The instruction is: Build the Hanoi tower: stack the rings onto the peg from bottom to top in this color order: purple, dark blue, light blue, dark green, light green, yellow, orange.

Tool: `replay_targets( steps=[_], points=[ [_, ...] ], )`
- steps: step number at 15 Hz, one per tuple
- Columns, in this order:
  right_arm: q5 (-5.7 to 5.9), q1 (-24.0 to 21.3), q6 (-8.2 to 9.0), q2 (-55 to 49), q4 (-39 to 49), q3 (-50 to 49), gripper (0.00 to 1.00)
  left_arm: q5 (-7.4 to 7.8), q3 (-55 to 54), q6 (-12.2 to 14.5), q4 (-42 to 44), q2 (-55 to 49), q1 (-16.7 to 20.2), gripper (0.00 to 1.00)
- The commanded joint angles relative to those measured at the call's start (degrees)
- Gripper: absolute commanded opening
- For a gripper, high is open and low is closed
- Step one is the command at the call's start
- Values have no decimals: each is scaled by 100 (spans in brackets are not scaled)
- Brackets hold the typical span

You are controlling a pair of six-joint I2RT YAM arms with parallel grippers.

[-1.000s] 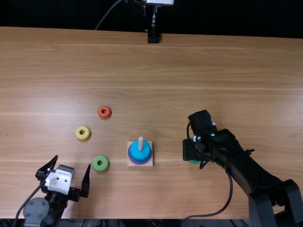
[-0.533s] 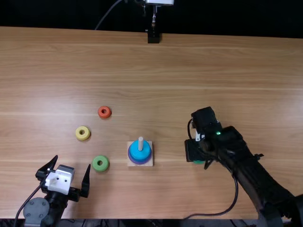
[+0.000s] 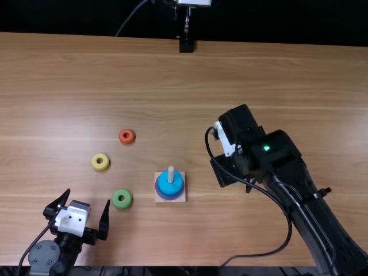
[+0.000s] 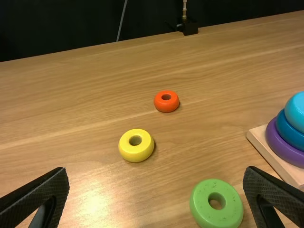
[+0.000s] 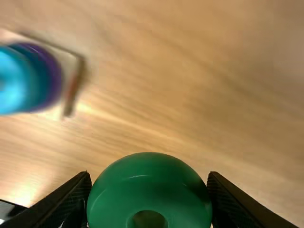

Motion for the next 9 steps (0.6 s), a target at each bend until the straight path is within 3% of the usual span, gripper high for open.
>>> replay_targets(
  steps=[1, 9],
  points=[
    [-46, 317, -78, -95, -77, 456, 0, 57, -604, 86, -434, -67, 37, 100],
    [-46, 1327, -26, 582, -77, 1502, 0, 57, -604, 86, -434, -67, 37, 100]
  ],
)
